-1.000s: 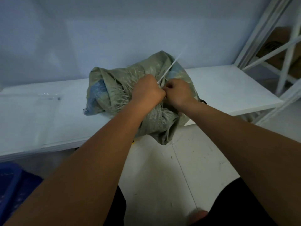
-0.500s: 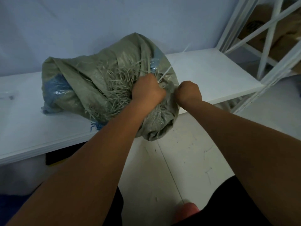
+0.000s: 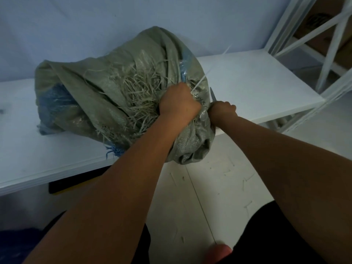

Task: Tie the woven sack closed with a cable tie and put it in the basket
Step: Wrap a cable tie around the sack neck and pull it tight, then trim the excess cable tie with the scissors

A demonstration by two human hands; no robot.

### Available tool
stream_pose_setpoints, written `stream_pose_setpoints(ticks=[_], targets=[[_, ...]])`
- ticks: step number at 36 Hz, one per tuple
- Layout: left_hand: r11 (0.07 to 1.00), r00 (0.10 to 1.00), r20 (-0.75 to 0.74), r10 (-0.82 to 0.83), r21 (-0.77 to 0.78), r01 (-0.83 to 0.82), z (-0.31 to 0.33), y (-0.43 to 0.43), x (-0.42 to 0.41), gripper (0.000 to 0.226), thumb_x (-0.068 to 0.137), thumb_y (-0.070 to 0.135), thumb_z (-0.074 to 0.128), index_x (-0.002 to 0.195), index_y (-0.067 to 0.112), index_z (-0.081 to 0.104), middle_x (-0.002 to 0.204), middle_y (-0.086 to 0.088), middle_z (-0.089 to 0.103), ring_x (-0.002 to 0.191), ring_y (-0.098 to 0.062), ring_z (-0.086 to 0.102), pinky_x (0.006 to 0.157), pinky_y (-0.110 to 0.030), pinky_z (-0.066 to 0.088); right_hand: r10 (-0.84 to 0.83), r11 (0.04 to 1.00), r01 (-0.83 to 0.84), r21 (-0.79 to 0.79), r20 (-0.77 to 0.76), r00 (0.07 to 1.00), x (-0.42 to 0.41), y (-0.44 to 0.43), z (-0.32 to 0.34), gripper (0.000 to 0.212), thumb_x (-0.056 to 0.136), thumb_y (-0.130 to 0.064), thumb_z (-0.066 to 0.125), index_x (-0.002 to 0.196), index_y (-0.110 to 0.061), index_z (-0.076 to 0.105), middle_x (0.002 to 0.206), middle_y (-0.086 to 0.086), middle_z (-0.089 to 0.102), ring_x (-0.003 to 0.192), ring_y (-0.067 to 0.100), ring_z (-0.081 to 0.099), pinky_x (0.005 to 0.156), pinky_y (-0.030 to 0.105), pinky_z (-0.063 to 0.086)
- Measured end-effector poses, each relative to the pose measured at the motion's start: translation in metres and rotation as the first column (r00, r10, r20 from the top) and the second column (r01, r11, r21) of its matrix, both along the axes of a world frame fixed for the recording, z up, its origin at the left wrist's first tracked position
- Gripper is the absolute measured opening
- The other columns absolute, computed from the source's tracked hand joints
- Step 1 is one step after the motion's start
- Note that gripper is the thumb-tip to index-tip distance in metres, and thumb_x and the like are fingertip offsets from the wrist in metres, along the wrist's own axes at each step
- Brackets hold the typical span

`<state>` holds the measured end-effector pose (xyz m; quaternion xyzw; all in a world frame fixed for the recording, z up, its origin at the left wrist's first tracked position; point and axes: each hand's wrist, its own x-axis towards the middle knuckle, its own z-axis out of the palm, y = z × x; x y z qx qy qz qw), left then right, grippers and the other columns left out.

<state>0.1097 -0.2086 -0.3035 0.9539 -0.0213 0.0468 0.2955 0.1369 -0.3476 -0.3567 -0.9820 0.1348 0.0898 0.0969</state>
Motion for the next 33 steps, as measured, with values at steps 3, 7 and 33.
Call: stream_pose_setpoints(ticks=[3, 7, 33], targets=[[1.0, 1.0, 0.01, -0.002, -0.004, 0.002, -0.001, 0.001, 0.001, 0.015, 0.075, 0.024, 0.064, 0.082, 0.013, 0.056, 0.079, -0.002, 0.056, 0.072, -0.021, 0.057, 0.062, -0.028, 0.05, -0.034, 0.999, 0.034, 0.021, -0.003, 0.999, 0.007, -0.002, -0.003, 0.033, 0.095, -0.012, 0.048, 0.127, -0.009, 0.057, 0.135, 0.016, 0.055, 0.127, 0.035, 0.048, 0.099, 0.039, 0.04], [1.0, 1.0, 0.006, -0.01, -0.017, 0.01, -0.001, 0.002, -0.001, 0.016, 0.075, 0.025, 0.065, 0.082, 0.014, 0.056, 0.083, -0.005, 0.06, 0.075, -0.023, 0.06, 0.062, -0.028, 0.05, -0.019, 0.999, 0.02, 0.035, -0.023, 1.0, 0.008, 0.001, -0.001, 0.008, 0.094, -0.002, 0.053, 0.1, -0.003, 0.059, 0.123, 0.018, 0.063, 0.118, 0.034, 0.061, 0.079, 0.032, 0.043], [0.997, 0.997, -0.082, -0.009, -0.076, 0.003, -0.013, 0.005, 0.005, 0.009, 0.071, 0.02, 0.062, 0.076, 0.015, 0.056, 0.083, -0.007, 0.063, 0.072, -0.025, 0.064, 0.059, -0.029, 0.053, -0.136, 0.988, 0.132, 0.075, 0.055, 0.989, 0.013, 0.028, 0.018, 0.025, 0.095, -0.011, 0.057, 0.118, -0.005, 0.064, 0.126, 0.013, 0.064, 0.117, 0.03, 0.062, 0.077, 0.032, 0.042]])
